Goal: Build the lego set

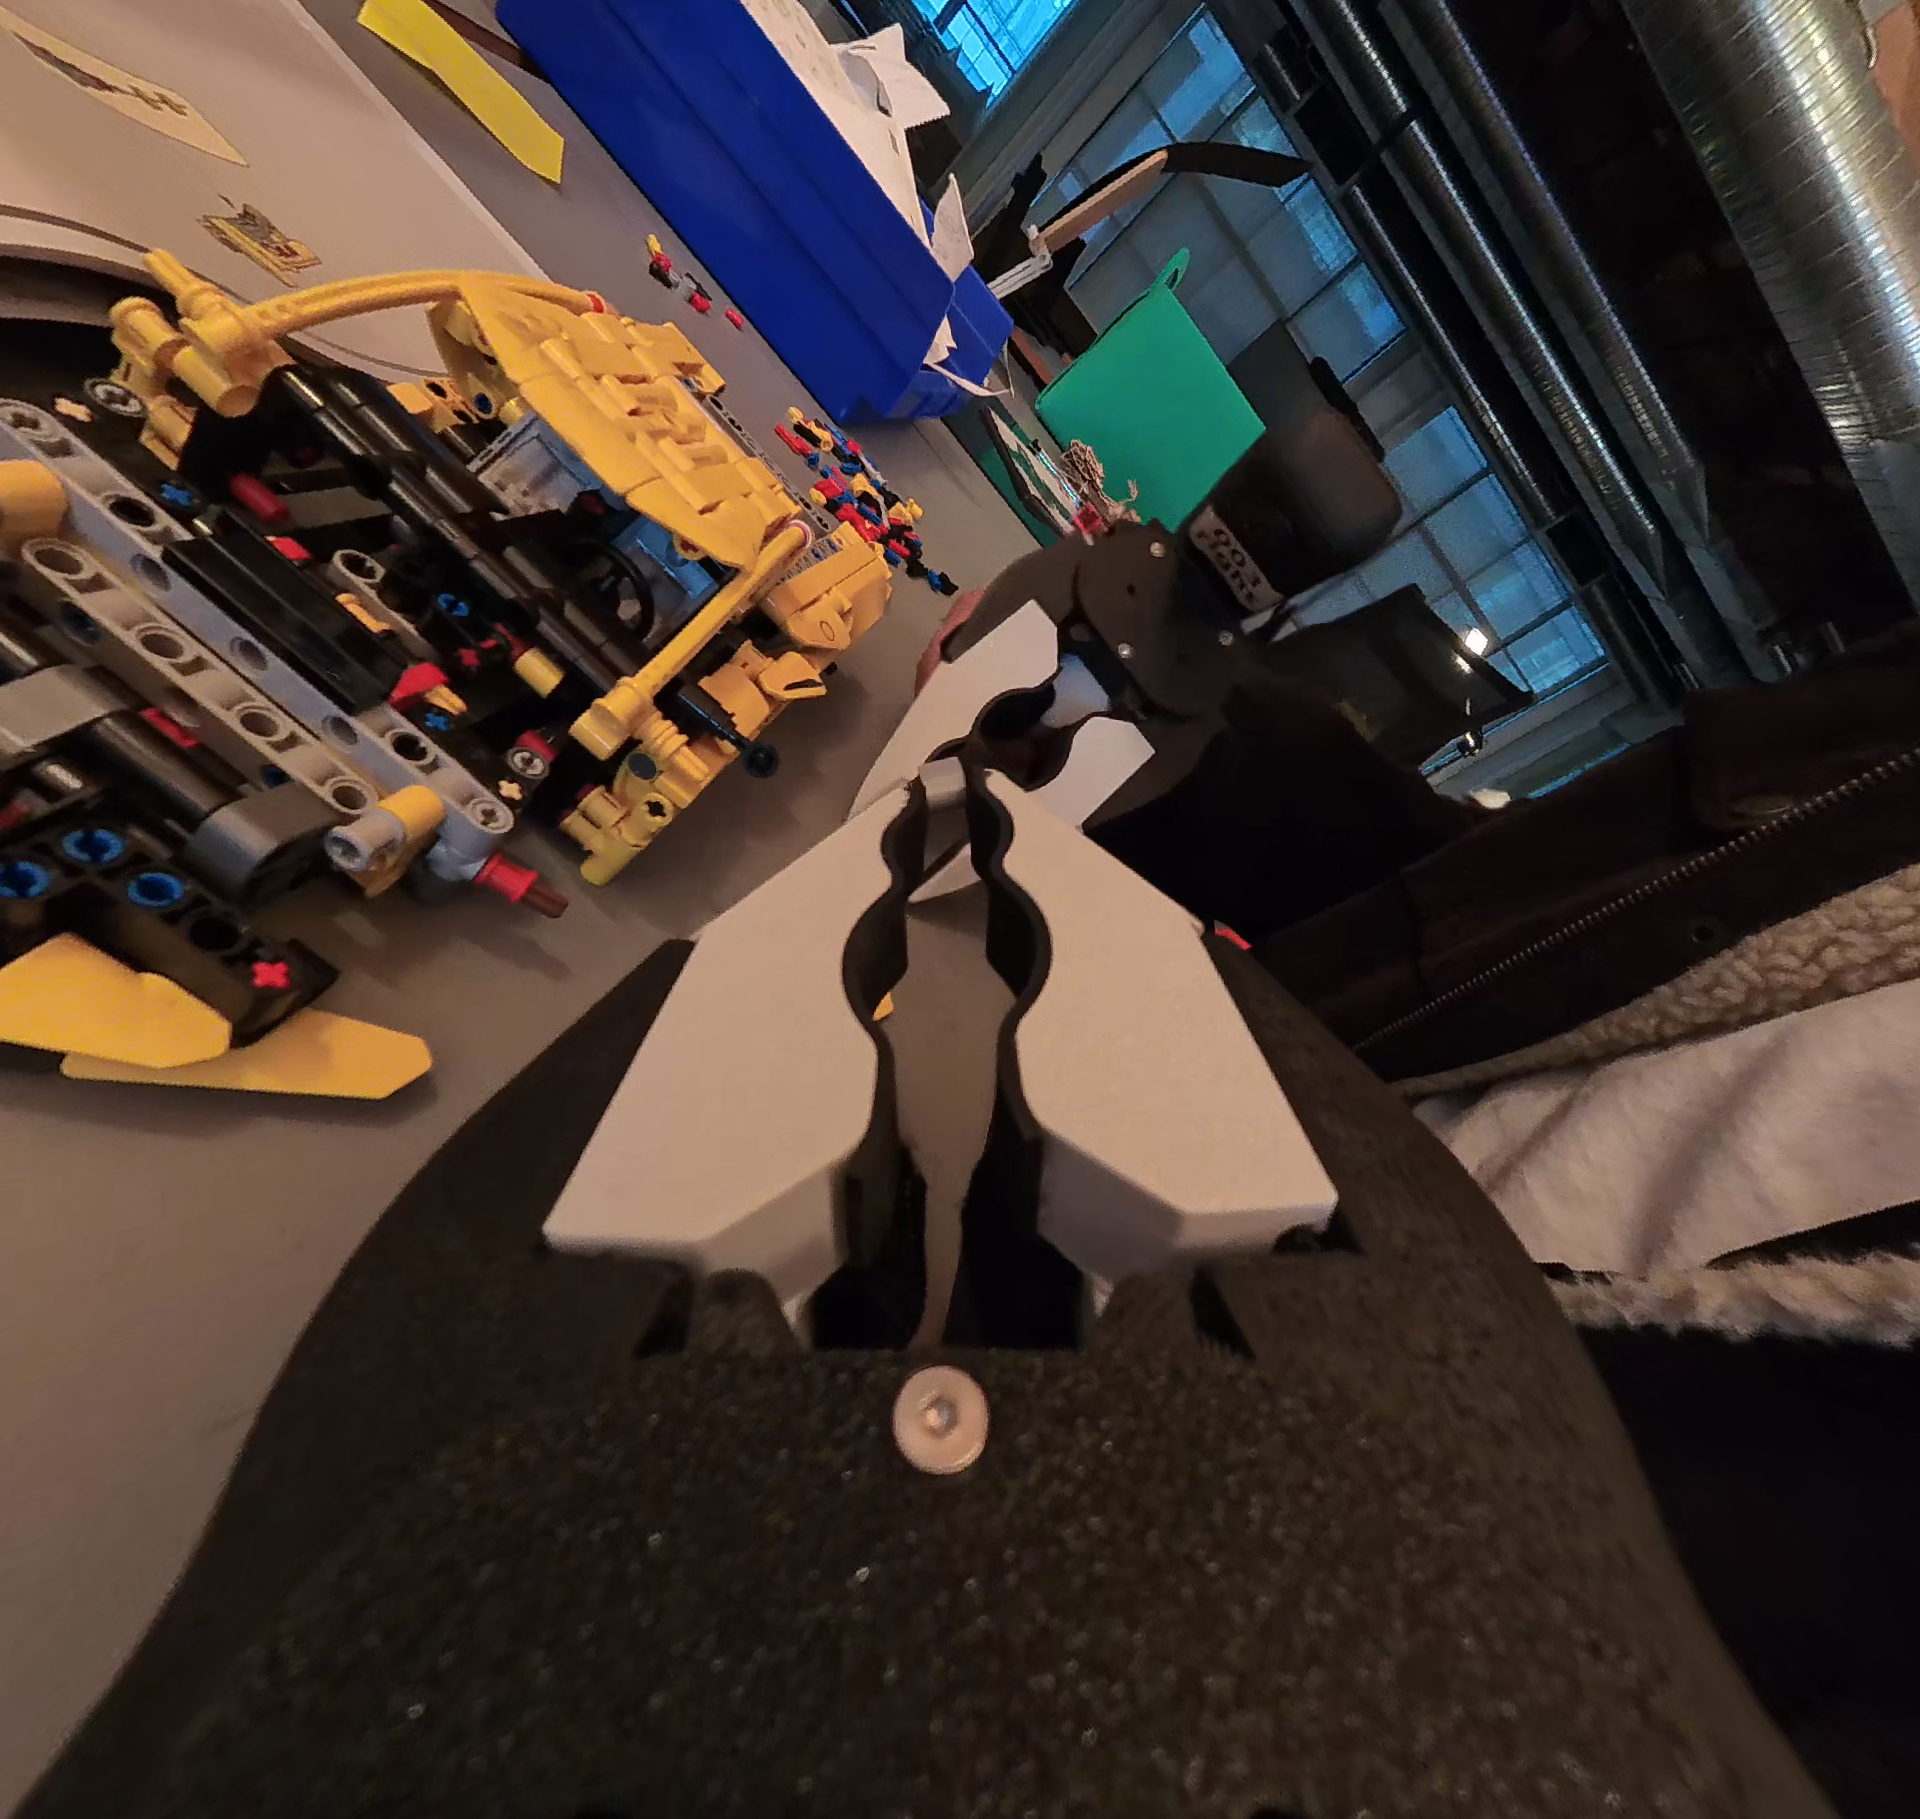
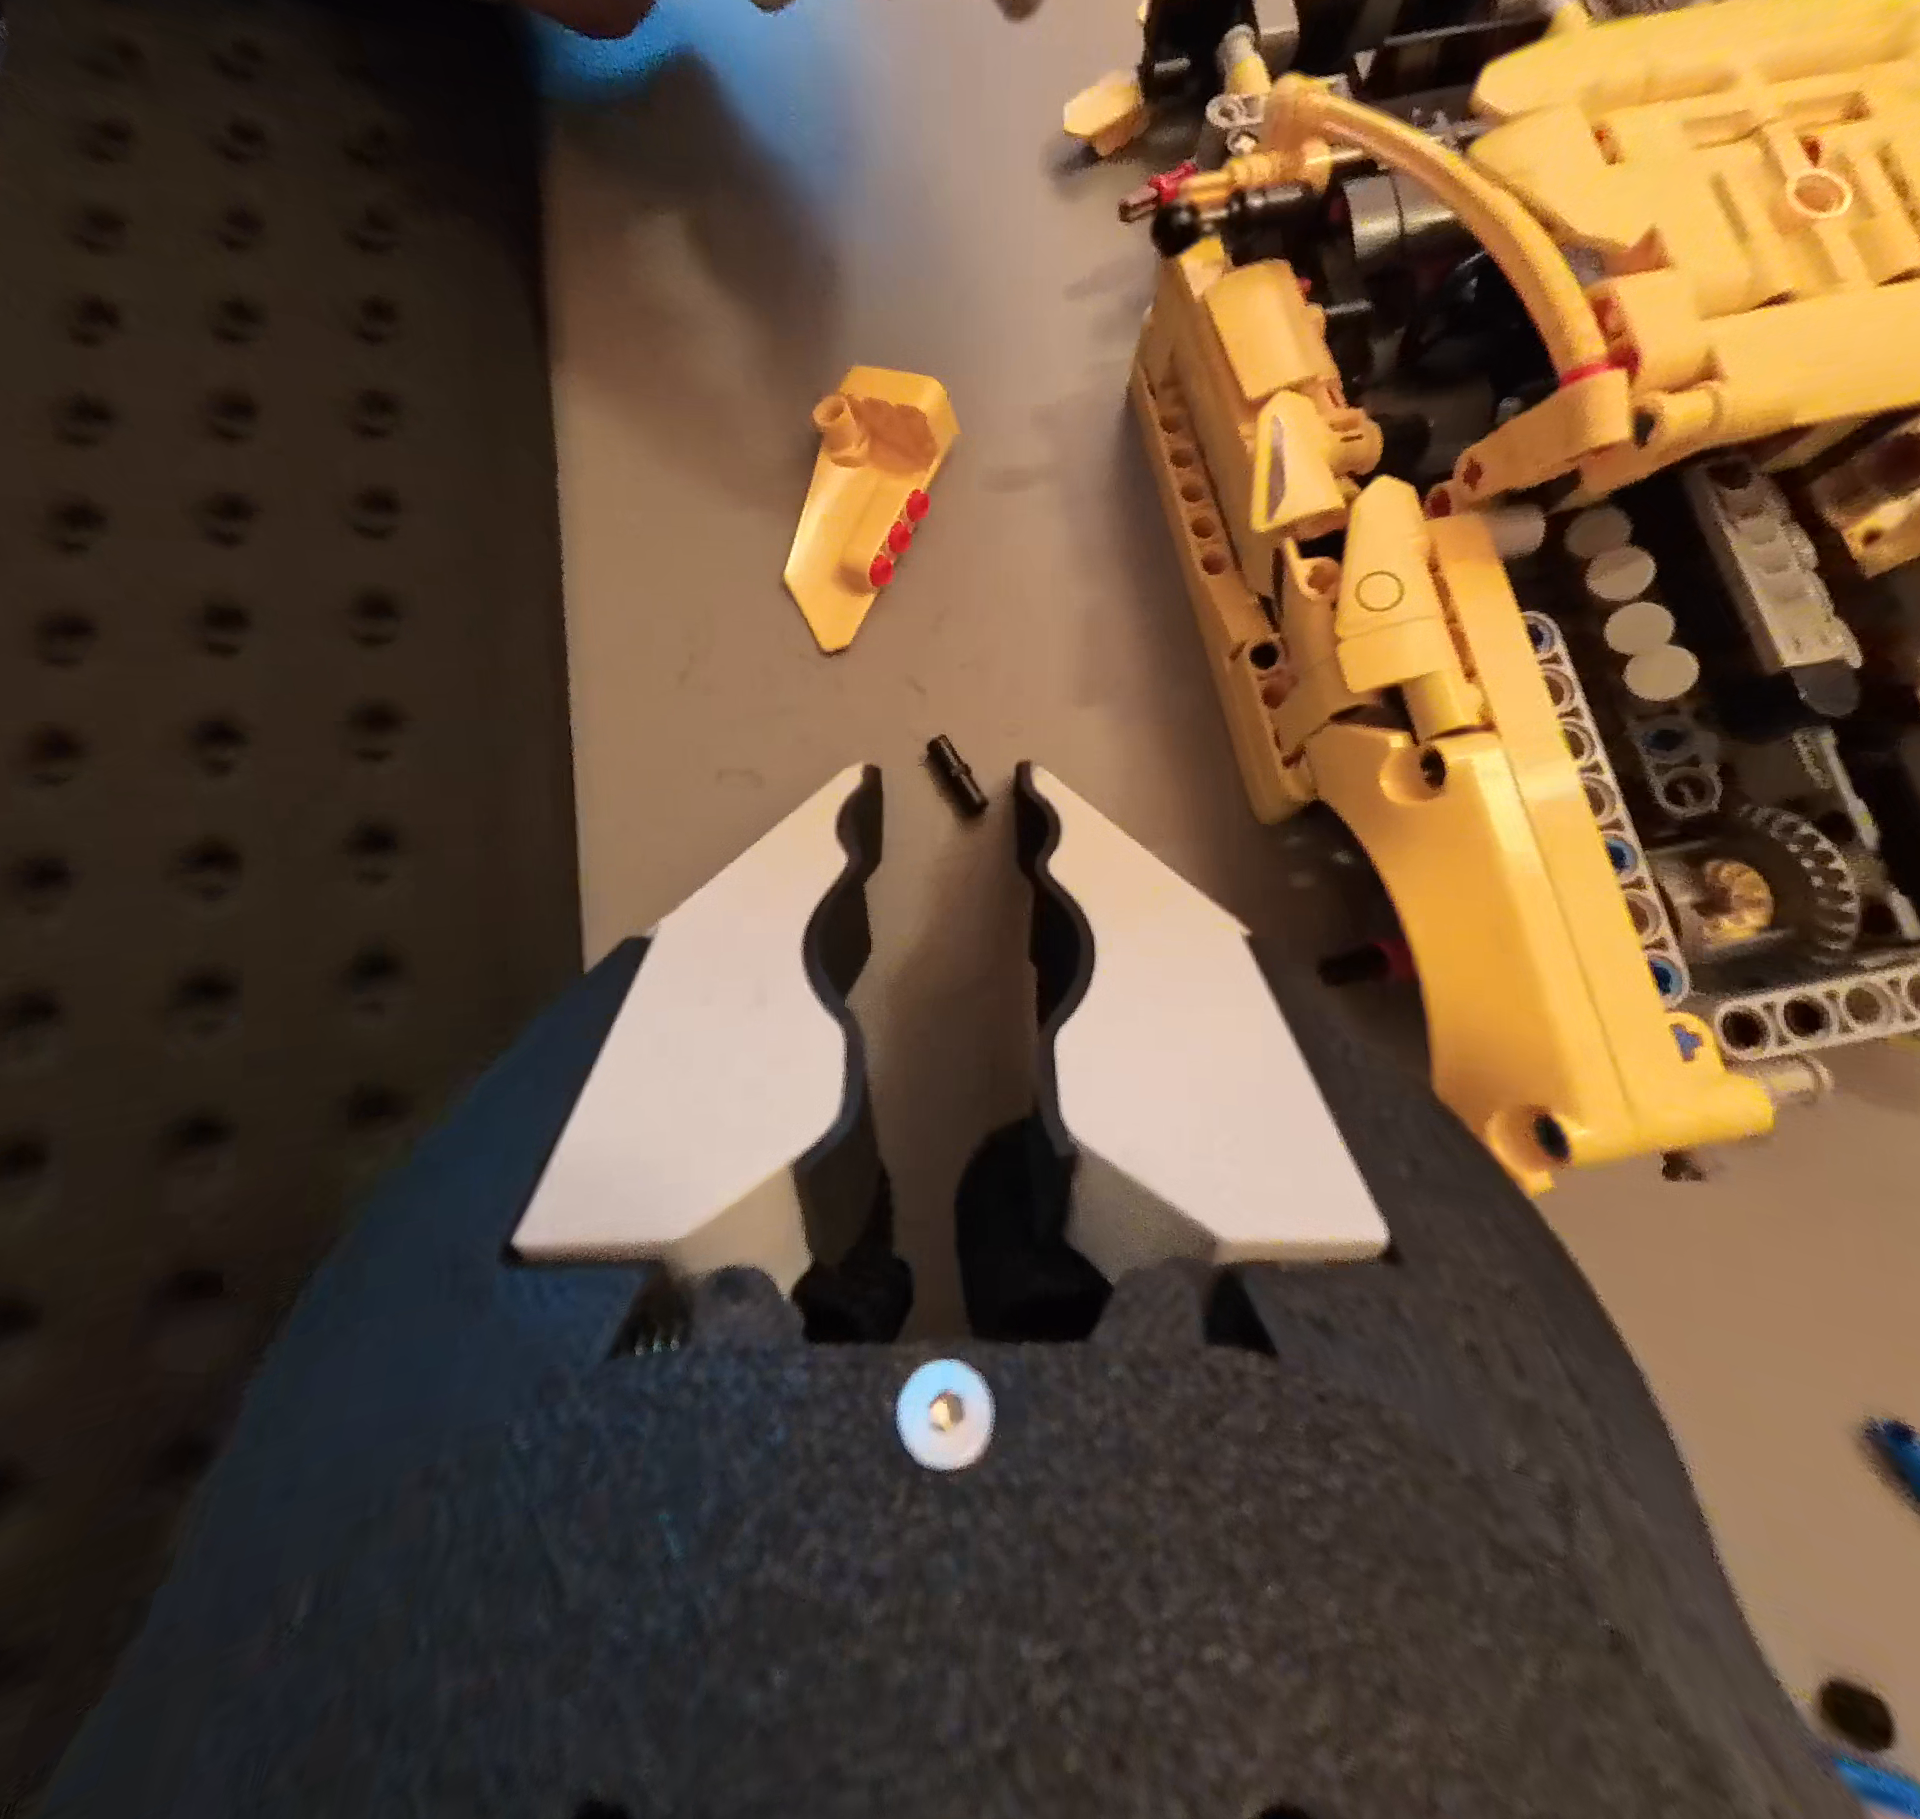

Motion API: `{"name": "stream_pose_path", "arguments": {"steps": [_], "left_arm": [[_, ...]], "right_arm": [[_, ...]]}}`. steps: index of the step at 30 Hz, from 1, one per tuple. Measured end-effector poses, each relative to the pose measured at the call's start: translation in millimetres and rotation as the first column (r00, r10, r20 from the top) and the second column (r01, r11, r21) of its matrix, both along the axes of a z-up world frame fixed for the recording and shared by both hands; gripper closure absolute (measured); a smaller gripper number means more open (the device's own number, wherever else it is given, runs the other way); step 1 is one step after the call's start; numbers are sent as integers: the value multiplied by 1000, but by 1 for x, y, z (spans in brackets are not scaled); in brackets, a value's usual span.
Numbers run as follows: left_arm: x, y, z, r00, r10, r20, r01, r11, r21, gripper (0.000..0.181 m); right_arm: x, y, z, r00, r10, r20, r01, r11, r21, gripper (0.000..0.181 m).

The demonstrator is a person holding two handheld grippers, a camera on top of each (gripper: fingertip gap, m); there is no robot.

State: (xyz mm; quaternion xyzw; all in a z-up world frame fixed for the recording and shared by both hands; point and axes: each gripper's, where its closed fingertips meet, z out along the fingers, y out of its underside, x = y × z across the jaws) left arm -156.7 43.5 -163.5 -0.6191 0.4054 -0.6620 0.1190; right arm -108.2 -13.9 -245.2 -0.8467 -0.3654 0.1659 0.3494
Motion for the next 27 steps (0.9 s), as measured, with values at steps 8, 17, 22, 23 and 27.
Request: {"name": "stream_pose_path", "arguments": {"steps": [8, 17, 22, 23, 27], "left_arm": [[0, 1, 0, 1000, -2, 0, 2, 1000, -18, 174], [-1, 3, 1, 1000, 6, 8, -6, 999, -38, 174], [1, -2, 0, 1000, -23, 1, 23, 998, -57, 174], [1, -3, 1, 1000, -29, 2, 29, 998, -56, 174], [0, -3, 2, 1000, -21, 9, 21, 998, -51, 174]], "right_arm": [[0, 0, -1, 998, 56, 36, -60, 992, 108, 177], [61, -34, 28, 963, -95, 251, 115, 991, -68, 178], [203, -147, 41, 766, -177, 617, 523, 730, -440, 178], [223, -163, 41, 737, -182, 651, 580, 664, -471, 178], [262, -212, 35, 701, -133, 701, 680, 422, -600, 178]]}}
